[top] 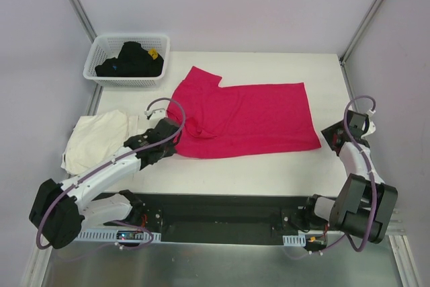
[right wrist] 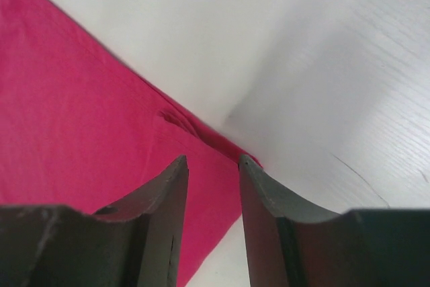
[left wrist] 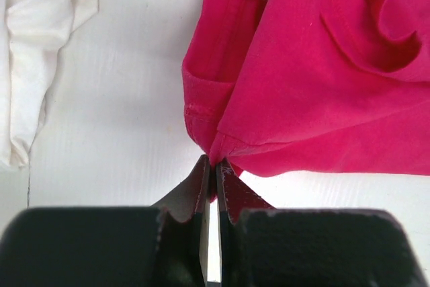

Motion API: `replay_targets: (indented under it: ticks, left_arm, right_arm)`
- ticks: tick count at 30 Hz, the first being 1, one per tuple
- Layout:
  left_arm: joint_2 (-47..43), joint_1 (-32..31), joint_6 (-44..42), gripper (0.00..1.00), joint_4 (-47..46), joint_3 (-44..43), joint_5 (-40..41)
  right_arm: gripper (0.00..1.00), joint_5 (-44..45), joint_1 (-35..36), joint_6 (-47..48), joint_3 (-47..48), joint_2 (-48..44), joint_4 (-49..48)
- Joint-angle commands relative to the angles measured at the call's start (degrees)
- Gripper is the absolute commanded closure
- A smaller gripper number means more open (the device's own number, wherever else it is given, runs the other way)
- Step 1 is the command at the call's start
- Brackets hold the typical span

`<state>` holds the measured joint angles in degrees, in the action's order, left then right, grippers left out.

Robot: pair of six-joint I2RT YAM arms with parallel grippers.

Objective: Fold and stack the t-shirts
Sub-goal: Fold the flattened tshirt in 1/3 of the way

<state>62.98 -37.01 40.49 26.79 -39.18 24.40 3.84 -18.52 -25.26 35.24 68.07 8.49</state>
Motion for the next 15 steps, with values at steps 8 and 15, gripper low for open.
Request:
replay_targets:
  ticks: [8,15]
  left_arm:
    - [-11.0,0.5,1.5,0.75,4.2,-0.6,3.9]
    - [-15.4,0.5,2.9,0.57,4.9,1.7,2.8]
  right_arm:
    - [0.61,-6.1,9.3,-6.1,7.1,11.5,-7.3]
    - [0.61,-6.9,10.4,-6.6,8.3,12.2,-8.2]
